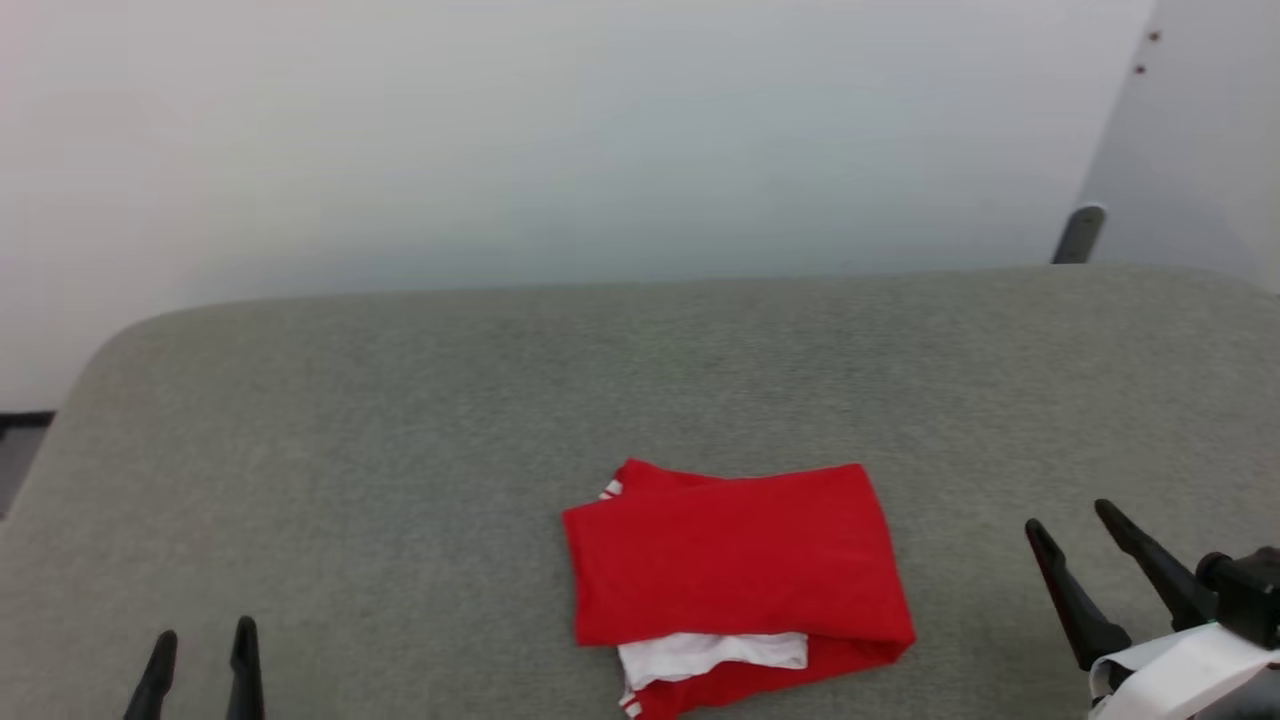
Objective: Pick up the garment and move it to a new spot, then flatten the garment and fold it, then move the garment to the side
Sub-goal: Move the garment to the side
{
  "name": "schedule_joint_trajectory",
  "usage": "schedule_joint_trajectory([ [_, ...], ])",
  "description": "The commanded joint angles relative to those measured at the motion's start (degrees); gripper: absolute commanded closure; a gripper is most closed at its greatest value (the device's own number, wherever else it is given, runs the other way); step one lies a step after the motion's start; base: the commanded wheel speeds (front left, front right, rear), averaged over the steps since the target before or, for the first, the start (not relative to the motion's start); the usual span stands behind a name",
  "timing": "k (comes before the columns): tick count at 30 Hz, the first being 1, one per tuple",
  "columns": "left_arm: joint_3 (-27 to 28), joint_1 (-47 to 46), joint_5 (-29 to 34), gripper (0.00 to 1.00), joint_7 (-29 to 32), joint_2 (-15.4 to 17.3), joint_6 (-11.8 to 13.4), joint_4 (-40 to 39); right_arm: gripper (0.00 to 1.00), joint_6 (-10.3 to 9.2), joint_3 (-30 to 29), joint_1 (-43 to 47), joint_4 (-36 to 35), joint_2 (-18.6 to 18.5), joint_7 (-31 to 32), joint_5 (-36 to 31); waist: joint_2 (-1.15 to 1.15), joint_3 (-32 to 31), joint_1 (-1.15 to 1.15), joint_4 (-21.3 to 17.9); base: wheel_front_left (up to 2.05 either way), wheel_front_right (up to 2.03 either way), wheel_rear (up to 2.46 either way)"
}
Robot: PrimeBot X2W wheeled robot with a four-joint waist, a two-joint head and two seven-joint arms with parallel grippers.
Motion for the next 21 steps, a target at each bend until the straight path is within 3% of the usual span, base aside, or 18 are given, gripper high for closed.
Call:
schedule_joint_trajectory([
  [1, -0.1, -0.4, 0.0, 0.00, 0.0, 0.3, -0.2, -0.2, 0.00, -0.04, 0.2, -0.8, -0.2, 0.0, 0.2, 0.3, 0.00, 0.6, 0.00, 2.2, 0.00, 0.00, 0.00],
  [13, -5.5, -3.7, -0.1, 0.00, 0.0, 0.1, -0.2, 0.2, 0.00, -0.04, 3.7, -4.3, 5.5, -0.8, 4.7, 1.4, 0.00, 4.4, 0.00, 12.5, 0.00, 0.00, 0.00],
  [21, -8.3, -6.4, -0.3, 0.00, 0.0, -1.1, -0.2, 0.7, 0.00, -0.05, 5.3, -6.6, 12.6, -1.2, 10.7, 3.2, 0.00, 8.0, 0.00, 16.2, 0.00, 0.00, 0.00],
])
